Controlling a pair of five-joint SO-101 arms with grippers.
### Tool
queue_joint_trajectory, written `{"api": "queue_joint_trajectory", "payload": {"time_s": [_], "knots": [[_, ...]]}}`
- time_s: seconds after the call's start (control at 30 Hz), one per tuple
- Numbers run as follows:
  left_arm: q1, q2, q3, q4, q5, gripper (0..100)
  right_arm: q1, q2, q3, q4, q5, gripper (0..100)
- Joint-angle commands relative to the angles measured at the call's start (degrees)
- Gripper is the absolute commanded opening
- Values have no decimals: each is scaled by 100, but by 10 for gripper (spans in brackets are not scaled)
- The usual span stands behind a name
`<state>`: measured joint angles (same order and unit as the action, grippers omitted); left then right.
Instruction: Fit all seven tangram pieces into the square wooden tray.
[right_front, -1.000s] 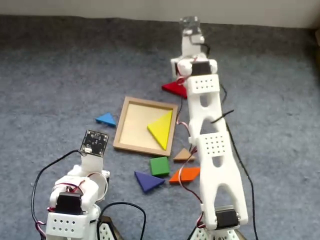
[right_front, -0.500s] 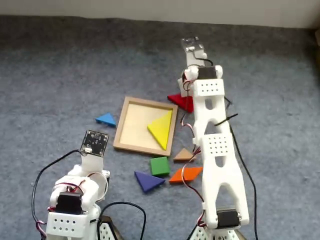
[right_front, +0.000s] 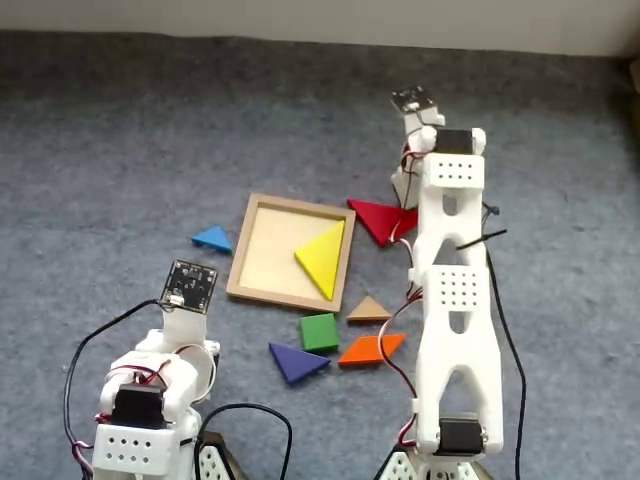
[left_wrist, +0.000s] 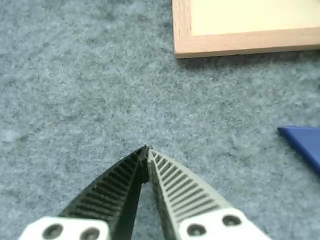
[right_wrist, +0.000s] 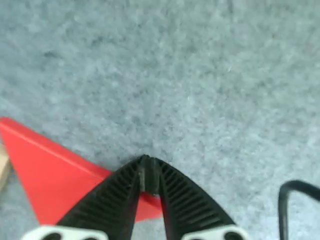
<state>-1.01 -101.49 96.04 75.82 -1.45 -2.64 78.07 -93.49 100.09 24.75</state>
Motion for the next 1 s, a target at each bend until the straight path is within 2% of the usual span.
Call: {"api": "queue_joint_trajectory", "payload": {"time_s": [0.0,0.47,0.57,0.73,0.97], "knots": [[-57,-268,110,26,-26,5,-31,-910,804,127,62,5],[-57,-268,110,26,-26,5,-382,-4400,6264,57,105,5],[-48,-268,110,26,-26,5,-426,-5341,7143,-145,448,5],[-48,-268,110,26,-26,5,-602,-6782,8602,-945,554,5],[-48,-268,110,26,-26,5,-1341,-8119,10879,-2624,510,6]]}}
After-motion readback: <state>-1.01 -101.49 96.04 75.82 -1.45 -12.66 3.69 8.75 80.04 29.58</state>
